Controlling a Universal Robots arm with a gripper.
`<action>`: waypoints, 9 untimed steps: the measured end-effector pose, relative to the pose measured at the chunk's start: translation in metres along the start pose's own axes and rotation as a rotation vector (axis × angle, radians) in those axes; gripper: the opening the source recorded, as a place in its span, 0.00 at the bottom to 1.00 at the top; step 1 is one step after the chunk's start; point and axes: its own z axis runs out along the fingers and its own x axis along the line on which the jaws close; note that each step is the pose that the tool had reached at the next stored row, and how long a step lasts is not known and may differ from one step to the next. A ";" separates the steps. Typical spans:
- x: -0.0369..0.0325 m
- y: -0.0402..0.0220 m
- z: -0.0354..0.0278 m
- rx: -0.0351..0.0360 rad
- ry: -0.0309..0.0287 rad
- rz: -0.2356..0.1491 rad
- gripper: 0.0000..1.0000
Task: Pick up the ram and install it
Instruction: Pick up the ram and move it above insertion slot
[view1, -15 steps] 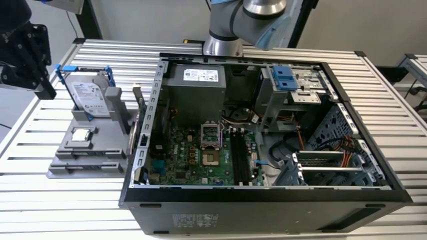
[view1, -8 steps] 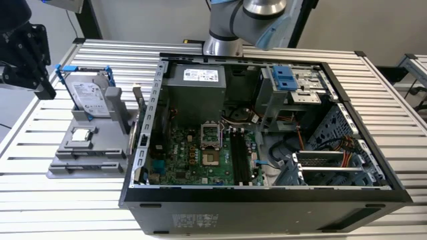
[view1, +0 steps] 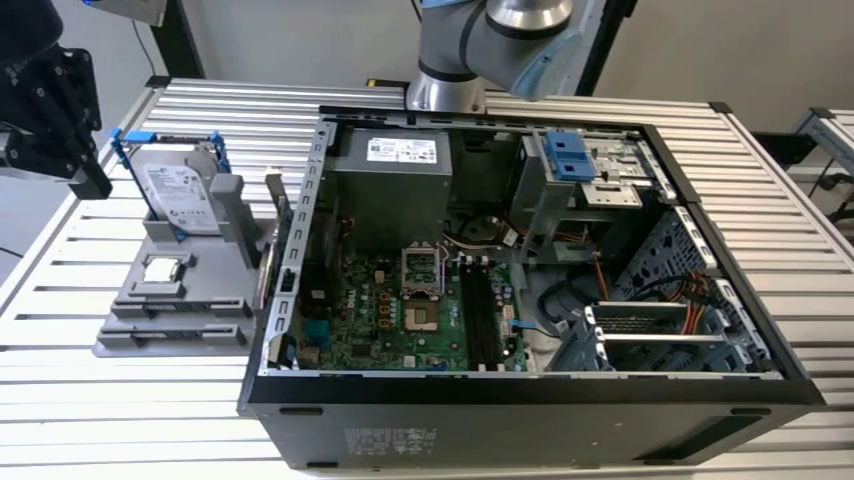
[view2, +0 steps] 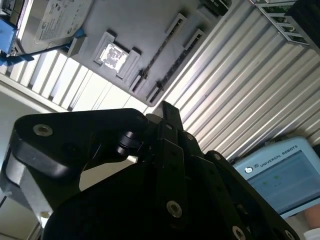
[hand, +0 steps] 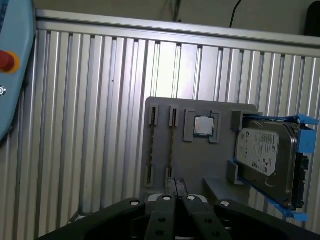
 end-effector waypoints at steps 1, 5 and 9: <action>0.0000 0.0000 0.0000 0.0000 0.0000 0.000 0.00; 0.0000 0.0000 0.0000 0.0000 0.0000 -0.002 1.00; 0.0000 0.0000 0.0000 0.0000 0.0000 -0.003 1.00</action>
